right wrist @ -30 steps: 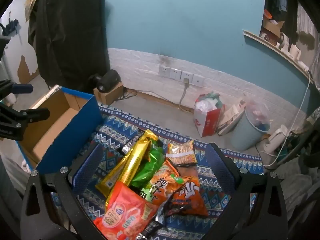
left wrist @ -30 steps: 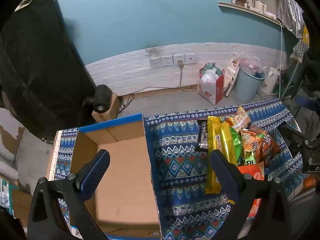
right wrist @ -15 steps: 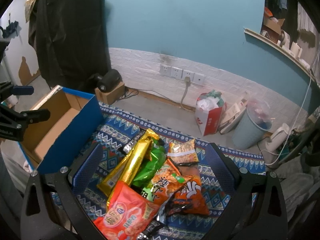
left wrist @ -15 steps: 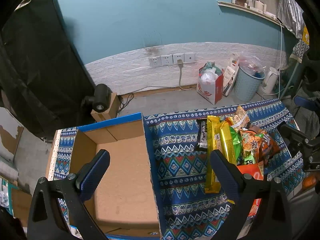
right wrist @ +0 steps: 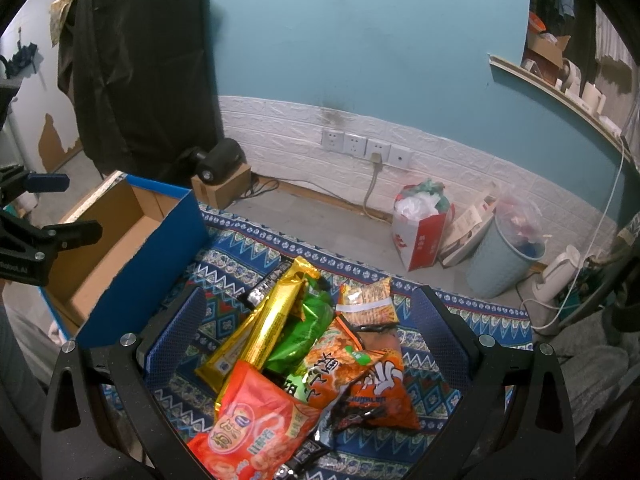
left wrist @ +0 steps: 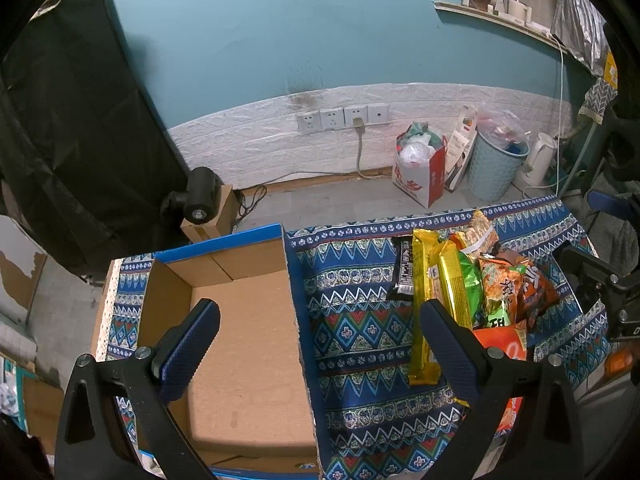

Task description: Organize snacks

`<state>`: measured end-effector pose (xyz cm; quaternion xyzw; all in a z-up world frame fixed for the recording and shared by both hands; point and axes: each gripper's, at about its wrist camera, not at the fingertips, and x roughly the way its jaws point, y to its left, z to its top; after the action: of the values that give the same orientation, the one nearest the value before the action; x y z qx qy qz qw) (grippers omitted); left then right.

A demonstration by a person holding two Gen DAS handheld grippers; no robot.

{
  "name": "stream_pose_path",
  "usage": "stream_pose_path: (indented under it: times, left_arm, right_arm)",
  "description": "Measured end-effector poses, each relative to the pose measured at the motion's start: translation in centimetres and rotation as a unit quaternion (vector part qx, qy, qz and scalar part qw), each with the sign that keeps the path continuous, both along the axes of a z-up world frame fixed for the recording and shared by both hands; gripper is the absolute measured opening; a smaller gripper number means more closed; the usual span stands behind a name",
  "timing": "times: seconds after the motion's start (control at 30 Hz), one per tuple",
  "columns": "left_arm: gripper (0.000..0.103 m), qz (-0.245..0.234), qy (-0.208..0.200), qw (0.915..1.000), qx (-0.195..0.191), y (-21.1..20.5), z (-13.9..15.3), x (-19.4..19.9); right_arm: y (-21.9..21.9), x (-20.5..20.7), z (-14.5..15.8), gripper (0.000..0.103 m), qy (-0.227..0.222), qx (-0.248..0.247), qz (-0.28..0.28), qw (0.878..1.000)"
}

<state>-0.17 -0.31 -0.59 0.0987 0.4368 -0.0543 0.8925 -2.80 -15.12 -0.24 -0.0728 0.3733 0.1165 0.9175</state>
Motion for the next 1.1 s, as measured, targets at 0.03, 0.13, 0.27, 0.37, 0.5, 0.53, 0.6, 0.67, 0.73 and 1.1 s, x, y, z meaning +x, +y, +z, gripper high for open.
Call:
stream_pose_path:
  times: [0.03, 0.13, 0.27, 0.37, 0.5, 0.53, 0.6, 0.67, 0.73, 1.1]
  left_arm:
    - [0.101, 0.0, 0.0, 1.0, 0.0, -0.01, -0.04, -0.06]
    - [0.101, 0.0, 0.001, 1.0, -0.001, 0.02, -0.12, -0.18]
    - [0.101, 0.0, 0.001, 1.0, -0.001, -0.03, -0.14, -0.22]
    - [0.101, -0.001, 0.001, 1.0, 0.001, -0.09, -0.19, -0.18]
    - [0.101, -0.004, 0.001, 1.0, 0.002, -0.32, -0.24, -0.34]
    - [0.101, -0.004, 0.001, 1.0, 0.002, -0.35, -0.25, -0.32]
    - [0.101, -0.004, 0.002, 1.0, 0.003, -0.42, -0.25, -0.29]
    - [0.101, -0.004, 0.002, 1.0, 0.002, -0.43, -0.25, -0.3]
    - [0.101, -0.004, 0.002, 1.0, 0.003, -0.45, -0.25, -0.3]
    - [0.101, -0.005, 0.004, 1.0, 0.003, -0.68, -0.41, -0.39]
  right_arm:
    - [-0.02, 0.02, 0.02, 0.1, 0.0, 0.0, 0.0, 1.0]
    - [-0.09, -0.13, 0.12, 0.1, -0.004, -0.003, -0.004, 1.0]
    - [-0.34, -0.14, 0.25, 0.1, -0.006, 0.0, -0.008, 1.0]
    - [-0.47, 0.05, 0.26, 0.1, -0.003, 0.005, -0.009, 1.0]
    - [-0.45, 0.03, 0.27, 0.1, -0.003, 0.005, -0.008, 1.0]
    - [-0.44, 0.01, 0.25, 0.1, -0.003, 0.005, -0.008, 1.0]
    - [-0.44, 0.0, 0.24, 0.1, -0.002, 0.004, -0.008, 1.0]
    - [-0.45, 0.02, 0.16, 0.1, -0.001, 0.002, -0.009, 1.0]
    - [-0.44, 0.01, 0.08, 0.1, 0.001, 0.003, -0.008, 1.0]
    - [-0.59, 0.13, -0.04, 0.1, 0.007, 0.001, -0.01, 1.0]
